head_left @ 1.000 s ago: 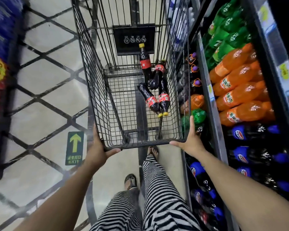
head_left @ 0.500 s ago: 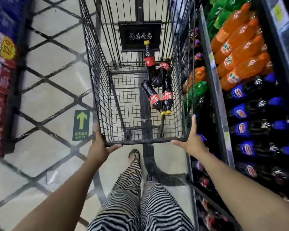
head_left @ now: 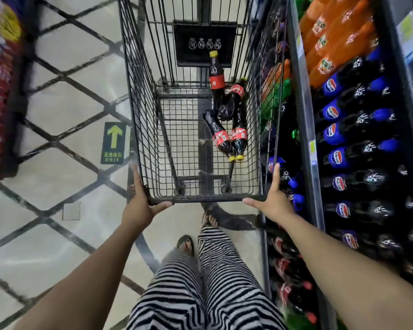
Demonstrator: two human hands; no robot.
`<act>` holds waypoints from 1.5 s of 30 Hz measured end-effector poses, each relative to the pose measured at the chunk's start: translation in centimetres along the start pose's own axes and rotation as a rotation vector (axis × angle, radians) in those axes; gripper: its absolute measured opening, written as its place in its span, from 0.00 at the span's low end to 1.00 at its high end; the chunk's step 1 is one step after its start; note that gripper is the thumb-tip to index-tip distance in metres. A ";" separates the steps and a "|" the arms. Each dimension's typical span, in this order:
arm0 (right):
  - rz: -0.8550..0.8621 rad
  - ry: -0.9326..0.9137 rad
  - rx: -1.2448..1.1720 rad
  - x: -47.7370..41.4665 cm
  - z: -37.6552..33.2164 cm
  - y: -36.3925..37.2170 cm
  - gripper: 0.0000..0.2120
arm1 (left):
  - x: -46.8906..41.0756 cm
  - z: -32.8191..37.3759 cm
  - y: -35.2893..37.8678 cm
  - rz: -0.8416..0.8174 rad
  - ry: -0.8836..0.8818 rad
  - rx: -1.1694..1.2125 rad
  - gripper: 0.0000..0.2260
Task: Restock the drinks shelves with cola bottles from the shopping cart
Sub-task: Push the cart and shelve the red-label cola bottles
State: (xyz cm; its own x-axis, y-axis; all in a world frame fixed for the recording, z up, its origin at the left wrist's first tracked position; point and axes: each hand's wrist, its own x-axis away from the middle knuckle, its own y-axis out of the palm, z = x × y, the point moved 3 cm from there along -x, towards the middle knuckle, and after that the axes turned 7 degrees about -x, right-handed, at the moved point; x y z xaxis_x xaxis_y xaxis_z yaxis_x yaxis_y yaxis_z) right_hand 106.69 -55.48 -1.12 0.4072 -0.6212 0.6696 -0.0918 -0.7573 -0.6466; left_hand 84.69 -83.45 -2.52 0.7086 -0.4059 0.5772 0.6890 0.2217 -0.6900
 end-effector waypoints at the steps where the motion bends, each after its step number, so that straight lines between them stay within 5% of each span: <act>1: 0.007 0.000 -0.003 0.7 0.8 0.5 0.65 | 0.9 -0.6 0.5 -0.008 -0.011 0.002 0.60; 45: 0.055 -0.012 -0.074 27.2 23.4 14.7 0.64 | 31.0 -15.8 16.6 0.022 0.034 0.002 0.51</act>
State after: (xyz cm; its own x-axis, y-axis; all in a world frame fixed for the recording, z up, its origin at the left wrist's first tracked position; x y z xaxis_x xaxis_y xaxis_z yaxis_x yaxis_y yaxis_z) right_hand 137.71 -78.76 -0.98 0.4106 -0.6599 0.6293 -0.1813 -0.7354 -0.6529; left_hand 115.68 -106.38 -2.99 0.7181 -0.4312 0.5463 0.6735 0.2326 -0.7016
